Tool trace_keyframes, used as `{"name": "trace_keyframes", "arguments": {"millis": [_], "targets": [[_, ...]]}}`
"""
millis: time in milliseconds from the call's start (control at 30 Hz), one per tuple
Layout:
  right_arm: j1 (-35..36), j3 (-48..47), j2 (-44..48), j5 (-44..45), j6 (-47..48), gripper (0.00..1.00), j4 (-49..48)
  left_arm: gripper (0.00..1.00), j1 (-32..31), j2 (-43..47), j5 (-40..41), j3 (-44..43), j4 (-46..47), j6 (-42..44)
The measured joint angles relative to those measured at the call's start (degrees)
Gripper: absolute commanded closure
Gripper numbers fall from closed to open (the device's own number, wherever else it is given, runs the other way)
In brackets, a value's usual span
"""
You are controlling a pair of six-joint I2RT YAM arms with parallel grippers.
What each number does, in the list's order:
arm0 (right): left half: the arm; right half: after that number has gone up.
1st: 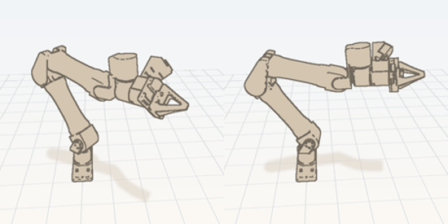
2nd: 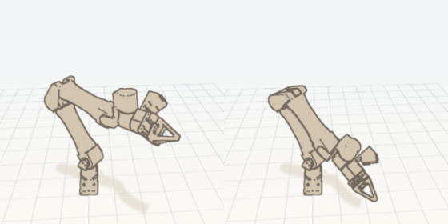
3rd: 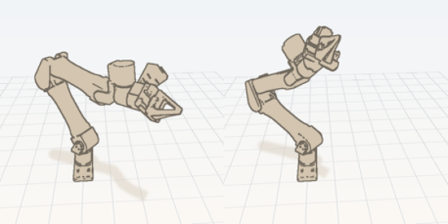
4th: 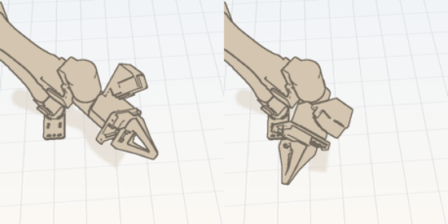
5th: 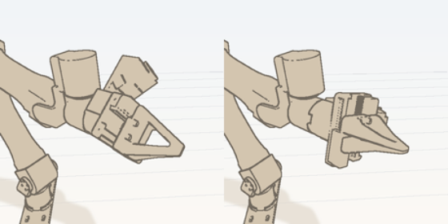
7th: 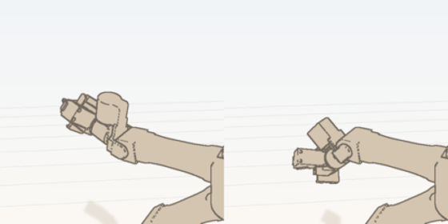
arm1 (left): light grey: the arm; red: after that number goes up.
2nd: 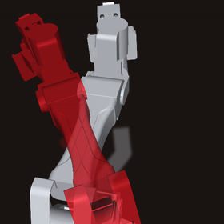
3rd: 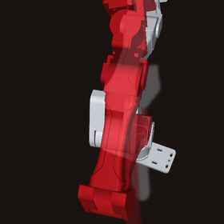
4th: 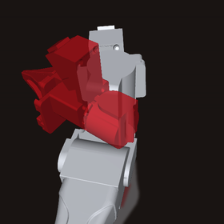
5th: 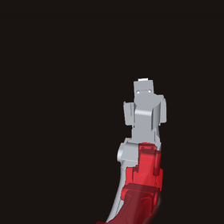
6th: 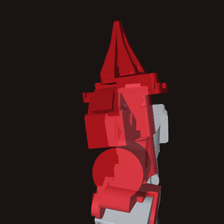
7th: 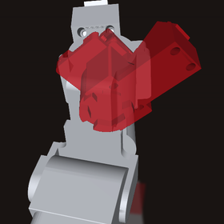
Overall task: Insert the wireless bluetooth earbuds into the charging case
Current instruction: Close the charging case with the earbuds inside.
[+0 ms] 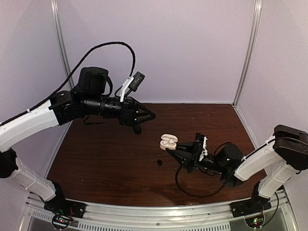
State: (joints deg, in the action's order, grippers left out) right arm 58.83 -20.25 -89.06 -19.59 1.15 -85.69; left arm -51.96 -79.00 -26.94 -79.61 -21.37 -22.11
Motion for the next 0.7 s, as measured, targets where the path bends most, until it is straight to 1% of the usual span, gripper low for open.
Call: {"name": "trace_keyframes", "arguments": {"millis": [167,300,433,500,600,700], "targets": [[-1.3,-2.4,0.9,-6.1,-5.7,1.0,2.5,0.58,0.0,2.9,-0.2,5.3,0.8,9.9],[-1.4,-4.1,2.9,-9.4,-8.1,1.0,7.3,0.59,0.0,5.5,-1.6,9.3,0.4,19.6],[-1.4,-5.6,4.8,-12.6,-9.7,1.0,12.9,0.64,-0.3,8.4,-3.2,11.0,0.1,29.4],[-1.4,-6.3,5.6,-13.9,-10.4,1.0,15.8,0.64,-0.7,9.1,-3.7,10.9,0.2,33.8],[-1.4,-6.3,6.6,-15.0,-10.6,1.0,18.9,0.63,-1.3,9.0,-4.0,10.9,0.1,37.8],[-1.4,-6.3,7.8,-15.3,-10.6,1.0,21.3,0.58,-1.4,7.9,-4.4,10.8,0.1,39.3]]}}
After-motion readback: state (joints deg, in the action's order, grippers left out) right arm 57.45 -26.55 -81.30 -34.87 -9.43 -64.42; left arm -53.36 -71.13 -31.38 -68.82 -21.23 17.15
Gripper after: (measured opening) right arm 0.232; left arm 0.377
